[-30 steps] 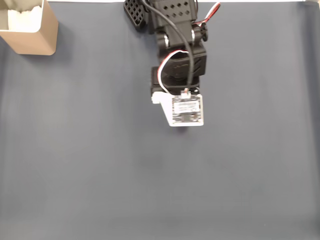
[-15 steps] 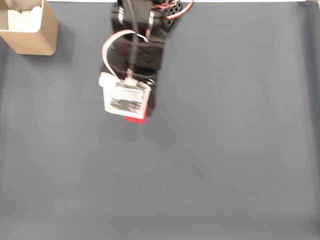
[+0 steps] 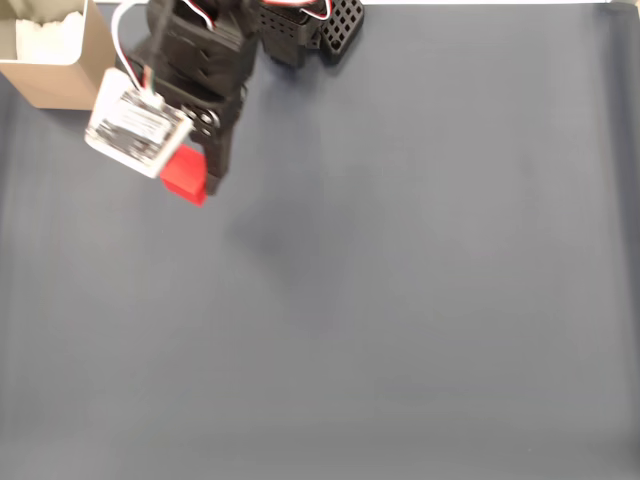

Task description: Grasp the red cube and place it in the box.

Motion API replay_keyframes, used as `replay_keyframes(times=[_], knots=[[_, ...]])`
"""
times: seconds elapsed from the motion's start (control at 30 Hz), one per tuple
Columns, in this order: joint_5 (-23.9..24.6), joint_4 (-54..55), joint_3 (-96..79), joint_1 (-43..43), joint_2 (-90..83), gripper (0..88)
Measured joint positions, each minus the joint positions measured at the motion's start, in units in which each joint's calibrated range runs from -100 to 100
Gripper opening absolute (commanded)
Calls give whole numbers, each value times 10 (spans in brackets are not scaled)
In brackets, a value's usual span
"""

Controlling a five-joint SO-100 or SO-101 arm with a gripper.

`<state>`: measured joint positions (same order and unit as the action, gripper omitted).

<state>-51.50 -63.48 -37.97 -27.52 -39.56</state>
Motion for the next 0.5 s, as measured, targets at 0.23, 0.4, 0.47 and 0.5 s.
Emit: replay_keyframes(times=[0.23,0.4,0.47,0.5], knots=[[0,-8,20,-74,0,0],[2,-8,29,-125,0,0],[2,-8,30,-145,0,0],[2,-8,30,-154,0,0]])
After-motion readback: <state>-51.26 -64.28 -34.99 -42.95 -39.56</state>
